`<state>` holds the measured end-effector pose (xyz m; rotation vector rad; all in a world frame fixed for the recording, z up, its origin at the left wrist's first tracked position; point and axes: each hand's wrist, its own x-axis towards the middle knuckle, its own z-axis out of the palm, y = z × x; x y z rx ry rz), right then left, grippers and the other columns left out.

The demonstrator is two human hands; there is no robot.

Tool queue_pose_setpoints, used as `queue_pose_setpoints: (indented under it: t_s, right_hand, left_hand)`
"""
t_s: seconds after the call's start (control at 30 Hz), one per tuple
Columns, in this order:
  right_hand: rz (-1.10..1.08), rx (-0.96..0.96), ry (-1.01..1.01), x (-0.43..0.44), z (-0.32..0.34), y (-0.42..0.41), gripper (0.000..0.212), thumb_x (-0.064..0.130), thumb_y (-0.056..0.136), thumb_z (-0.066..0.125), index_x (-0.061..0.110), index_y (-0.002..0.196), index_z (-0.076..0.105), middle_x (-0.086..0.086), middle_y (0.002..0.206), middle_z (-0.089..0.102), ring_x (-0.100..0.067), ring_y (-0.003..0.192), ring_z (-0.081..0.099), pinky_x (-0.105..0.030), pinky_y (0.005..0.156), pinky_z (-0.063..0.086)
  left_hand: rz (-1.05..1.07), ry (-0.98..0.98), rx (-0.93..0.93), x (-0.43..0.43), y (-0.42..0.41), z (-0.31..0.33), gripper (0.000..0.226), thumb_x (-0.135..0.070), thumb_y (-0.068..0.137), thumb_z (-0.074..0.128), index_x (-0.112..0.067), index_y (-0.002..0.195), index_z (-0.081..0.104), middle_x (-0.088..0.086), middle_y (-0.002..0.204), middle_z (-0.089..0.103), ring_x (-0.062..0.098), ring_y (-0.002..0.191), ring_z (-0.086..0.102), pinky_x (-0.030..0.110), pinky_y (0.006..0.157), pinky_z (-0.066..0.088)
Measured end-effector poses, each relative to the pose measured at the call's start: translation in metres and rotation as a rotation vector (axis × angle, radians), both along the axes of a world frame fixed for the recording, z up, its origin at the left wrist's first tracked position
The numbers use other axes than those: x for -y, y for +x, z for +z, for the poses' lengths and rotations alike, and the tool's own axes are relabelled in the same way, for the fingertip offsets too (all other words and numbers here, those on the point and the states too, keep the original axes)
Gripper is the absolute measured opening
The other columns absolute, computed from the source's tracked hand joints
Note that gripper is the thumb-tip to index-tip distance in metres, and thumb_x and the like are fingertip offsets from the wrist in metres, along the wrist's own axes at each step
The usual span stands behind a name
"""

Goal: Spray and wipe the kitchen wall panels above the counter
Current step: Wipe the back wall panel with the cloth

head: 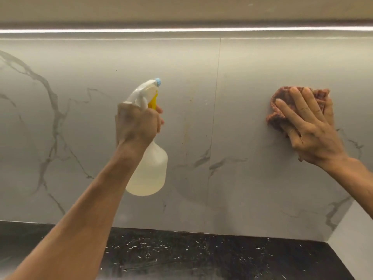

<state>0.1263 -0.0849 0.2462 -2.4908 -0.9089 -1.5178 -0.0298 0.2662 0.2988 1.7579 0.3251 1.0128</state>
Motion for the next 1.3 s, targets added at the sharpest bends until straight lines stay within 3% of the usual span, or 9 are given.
queue_pose_setpoints:
  t_s: [0.17, 0.3, 0.47, 0.6, 0.73, 0.87, 1.0, 1.13, 1.3]
  right_hand:
    - [-0.036, -0.046, 0.014, -0.002, 0.0, -0.005, 0.055, 0.034, 0.101, 0.036, 0.027, 0.156, 0.033, -0.006, 0.167, 0.015, -0.026, 0.155, 0.009, -0.06, 0.12, 0.004]
    - [-0.046, -0.061, 0.023, -0.005, -0.001, -0.007, 0.057, 0.033, 0.101, 0.037, 0.027, 0.157, 0.029, -0.007, 0.167, 0.014, -0.028, 0.155, 0.007, -0.06, 0.12, 0.003]
    - [-0.044, -0.095, 0.083, -0.015, -0.004, -0.011, 0.057, 0.033, 0.102, 0.038, 0.025, 0.158, 0.027, -0.008, 0.167, 0.012, -0.031, 0.155, 0.007, -0.066, 0.119, 0.006]
    - [-0.043, -0.109, 0.1, -0.026, -0.002, -0.014, 0.057, 0.031, 0.103, 0.037, 0.022, 0.158, 0.027, -0.011, 0.167, 0.012, -0.035, 0.154, 0.007, -0.067, 0.119, 0.008]
    - [-0.041, -0.125, 0.136, -0.038, 0.002, -0.017, 0.057, 0.028, 0.104, 0.039, 0.024, 0.159, 0.024, -0.01, 0.168, 0.009, -0.034, 0.154, 0.004, -0.065, 0.12, 0.005]
    - [-0.034, -0.144, 0.179, -0.049, 0.003, -0.018, 0.058, 0.028, 0.105, 0.04, 0.026, 0.16, 0.021, -0.009, 0.168, 0.007, -0.034, 0.155, 0.003, -0.065, 0.12, 0.003]
    - [-0.034, -0.146, 0.208, -0.055, 0.003, -0.02, 0.059, 0.025, 0.105, 0.043, 0.026, 0.16, 0.02, -0.01, 0.168, 0.007, -0.035, 0.154, 0.002, -0.064, 0.12, 0.001]
    - [-0.05, -0.152, 0.223, -0.06, 0.003, -0.021, 0.06, 0.024, 0.106, 0.043, 0.026, 0.16, 0.018, -0.011, 0.168, 0.007, -0.036, 0.154, 0.002, -0.065, 0.12, 0.0]
    - [-0.051, -0.149, 0.24, -0.063, 0.004, -0.021, 0.06, 0.022, 0.106, 0.043, 0.025, 0.16, 0.018, -0.013, 0.168, 0.007, -0.038, 0.154, 0.001, -0.065, 0.119, -0.002]
  left_hand:
    - [0.008, 0.02, -0.1, -0.007, -0.003, -0.034, 0.029, -0.007, 0.05, 0.049, -0.003, 0.072, 0.068, 0.021, 0.072, 0.069, 0.042, 0.071, 0.069, 0.053, 0.069, 0.059]
    - [-0.161, -0.03, -0.173, -0.005, -0.015, -0.055, 0.023, -0.003, 0.04, 0.048, -0.016, 0.053, 0.063, -0.002, 0.057, 0.066, 0.027, 0.066, 0.072, 0.029, 0.058, 0.055]
    - [-0.068, -0.049, -0.175, -0.003, -0.01, -0.073, 0.018, -0.006, 0.056, 0.051, -0.001, 0.066, 0.065, 0.013, 0.06, 0.062, 0.041, 0.063, 0.066, 0.051, 0.061, 0.059]
    - [-0.168, -0.065, -0.21, -0.004, -0.017, -0.09, 0.025, 0.005, 0.056, 0.049, -0.015, 0.056, 0.064, -0.003, 0.052, 0.063, 0.026, 0.059, 0.07, 0.028, 0.048, 0.054]
    - [-0.132, -0.037, -0.255, -0.005, -0.02, -0.109, 0.019, -0.008, 0.055, 0.049, 0.0, 0.064, 0.064, 0.021, 0.06, 0.062, 0.038, 0.056, 0.063, 0.052, 0.059, 0.059]
    - [-0.216, -0.066, -0.338, -0.004, -0.02, -0.128, 0.021, 0.0, 0.054, 0.049, -0.014, 0.054, 0.064, 0.001, 0.055, 0.065, 0.035, 0.065, 0.07, 0.038, 0.053, 0.054]
    - [-0.169, -0.037, -0.379, -0.002, -0.023, -0.151, 0.023, -0.009, 0.057, 0.048, 0.007, 0.068, 0.061, 0.027, 0.064, 0.061, 0.029, 0.054, 0.055, 0.056, 0.059, 0.055]
    - [-0.198, -0.089, -0.427, 0.001, -0.023, -0.173, 0.018, 0.002, 0.064, 0.052, -0.008, 0.059, 0.066, 0.009, 0.061, 0.067, 0.028, 0.062, 0.07, 0.047, 0.059, 0.057]
    - [-0.182, -0.015, -0.527, 0.0, -0.025, -0.195, 0.013, -0.008, 0.07, 0.054, 0.002, 0.067, 0.061, 0.025, 0.068, 0.065, 0.043, 0.067, 0.066, 0.052, 0.061, 0.055]
